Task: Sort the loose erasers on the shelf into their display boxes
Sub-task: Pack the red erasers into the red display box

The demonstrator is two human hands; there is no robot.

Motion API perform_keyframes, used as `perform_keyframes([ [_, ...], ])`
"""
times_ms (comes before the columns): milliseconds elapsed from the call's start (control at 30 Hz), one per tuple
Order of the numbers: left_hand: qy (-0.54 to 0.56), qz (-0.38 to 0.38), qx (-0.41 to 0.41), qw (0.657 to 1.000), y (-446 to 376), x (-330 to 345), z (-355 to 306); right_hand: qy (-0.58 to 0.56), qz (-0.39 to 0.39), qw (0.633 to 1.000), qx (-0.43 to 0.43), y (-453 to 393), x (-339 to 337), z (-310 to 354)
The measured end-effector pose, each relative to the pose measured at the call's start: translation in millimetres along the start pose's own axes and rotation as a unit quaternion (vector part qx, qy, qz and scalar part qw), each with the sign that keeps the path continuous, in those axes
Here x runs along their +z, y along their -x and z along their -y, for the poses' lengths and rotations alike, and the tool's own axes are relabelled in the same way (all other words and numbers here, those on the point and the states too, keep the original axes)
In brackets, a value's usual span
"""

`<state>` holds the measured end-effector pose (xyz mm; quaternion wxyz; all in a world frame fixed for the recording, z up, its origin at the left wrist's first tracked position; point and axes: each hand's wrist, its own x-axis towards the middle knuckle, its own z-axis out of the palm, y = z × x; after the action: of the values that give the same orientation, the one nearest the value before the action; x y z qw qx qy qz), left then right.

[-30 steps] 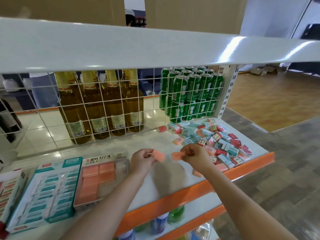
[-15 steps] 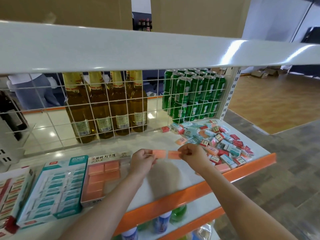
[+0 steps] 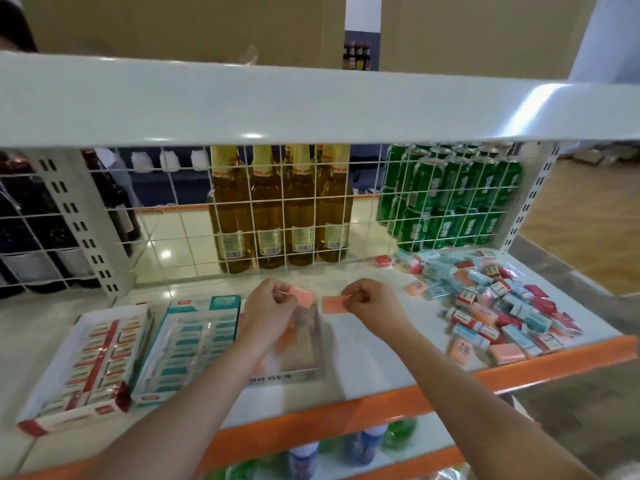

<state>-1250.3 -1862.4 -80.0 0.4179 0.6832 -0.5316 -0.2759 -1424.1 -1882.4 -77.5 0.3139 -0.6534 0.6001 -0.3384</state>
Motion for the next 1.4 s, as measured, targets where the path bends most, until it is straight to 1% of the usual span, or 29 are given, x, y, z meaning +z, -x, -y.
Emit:
perform_keyframes([
  [100,-0.037,-0.007,0.0,0.999,2,-20,11,0.032,0.03,0.999,-0.011,-2,22,13],
  [233,-0.132,0.006,0.02,0.991,8,-38,28,0.067,0.067,0.995,-0.019,-5,45,26],
  [367,-0.193,0.009,0.009,0.981,11,-43,36,0.099,0.101,0.99,-0.022,-4,62,33],
  [467,-0.226,0.018,0.024,0.974,14,-44,37,0.123,0.105,0.987,-0.025,-2,70,34],
  [600,-0.273,0.009,0.048,0.961,17,-44,40,0.158,0.104,0.982,-0.018,1,75,34],
  [667,-0.314,0.002,0.071,0.947,15,-45,41,0.174,0.1,0.979,-0.016,2,77,34],
  [733,-0.368,-0.001,0.098,0.925,11,-46,43,0.198,0.103,0.975,-0.019,4,79,33],
  [867,-0.443,0.014,0.098,0.891,7,-43,45,0.224,0.124,0.966,-0.032,7,81,33],
  [1000,-0.455,0.032,0.128,0.88,7,-42,48,0.246,0.144,0.958,-0.043,8,84,32],
  [1100,-0.443,0.066,0.158,0.88,5,-45,49,0.26,0.147,0.952,-0.062,8,84,33],
  [1233,-0.44,0.113,0.174,0.873,3,-50,49,0.277,0.146,0.945,-0.095,8,85,35],
  [1400,-0.451,0.124,0.193,0.863,2,-52,45,0.278,0.135,0.946,-0.102,9,86,36],
])
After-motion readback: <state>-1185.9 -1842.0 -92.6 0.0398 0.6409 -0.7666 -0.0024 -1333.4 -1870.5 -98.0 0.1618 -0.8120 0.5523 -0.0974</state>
